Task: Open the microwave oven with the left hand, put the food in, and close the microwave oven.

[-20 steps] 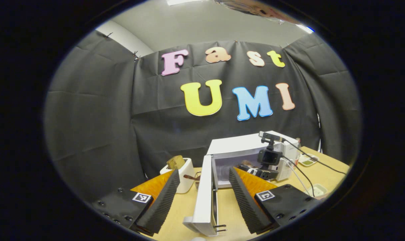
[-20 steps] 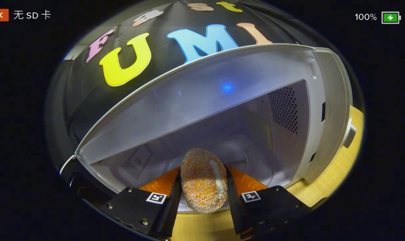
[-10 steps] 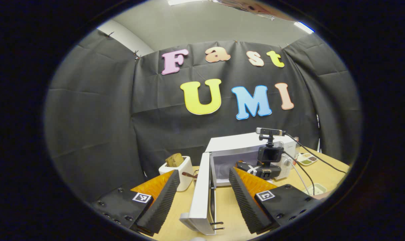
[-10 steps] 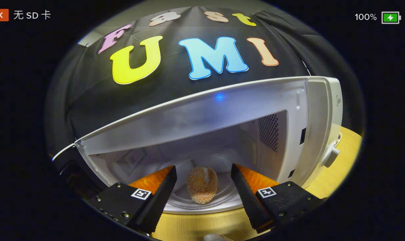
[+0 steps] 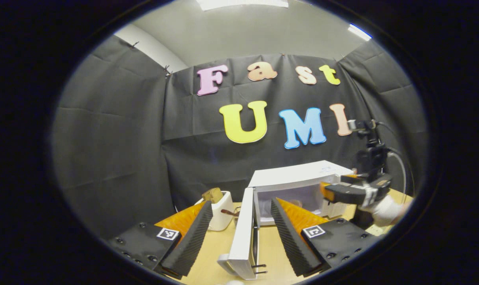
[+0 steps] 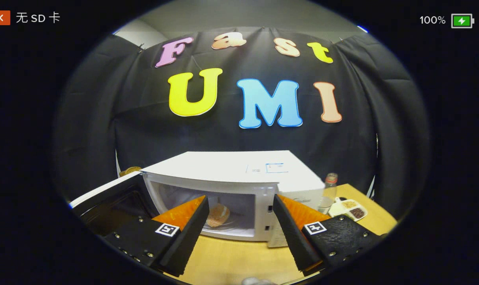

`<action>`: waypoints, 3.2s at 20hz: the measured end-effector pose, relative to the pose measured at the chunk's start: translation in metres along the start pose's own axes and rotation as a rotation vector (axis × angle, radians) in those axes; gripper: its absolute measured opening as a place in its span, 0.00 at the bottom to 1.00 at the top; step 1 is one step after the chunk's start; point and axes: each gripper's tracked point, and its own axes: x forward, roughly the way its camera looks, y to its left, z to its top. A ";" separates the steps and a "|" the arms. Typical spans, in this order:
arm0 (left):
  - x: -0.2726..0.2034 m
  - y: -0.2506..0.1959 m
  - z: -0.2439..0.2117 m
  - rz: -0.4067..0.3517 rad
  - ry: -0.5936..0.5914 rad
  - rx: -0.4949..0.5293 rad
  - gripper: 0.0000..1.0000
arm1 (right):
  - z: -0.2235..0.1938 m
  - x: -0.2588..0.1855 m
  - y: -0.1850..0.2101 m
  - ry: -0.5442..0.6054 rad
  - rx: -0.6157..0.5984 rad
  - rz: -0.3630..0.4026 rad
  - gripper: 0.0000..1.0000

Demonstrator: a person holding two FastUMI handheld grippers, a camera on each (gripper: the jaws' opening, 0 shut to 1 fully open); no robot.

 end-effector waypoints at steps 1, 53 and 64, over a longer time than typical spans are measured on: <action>-0.001 0.004 0.000 0.008 -0.001 0.009 1.00 | 0.009 -0.018 -0.015 -0.004 -0.010 0.002 0.99; 0.066 -0.204 -0.152 -0.333 0.217 0.137 0.95 | 0.050 -0.268 -0.248 0.135 0.005 -0.282 0.99; 0.149 -0.287 -0.151 -0.383 0.211 0.095 0.95 | 0.045 -0.242 -0.267 0.176 -0.014 -0.277 0.99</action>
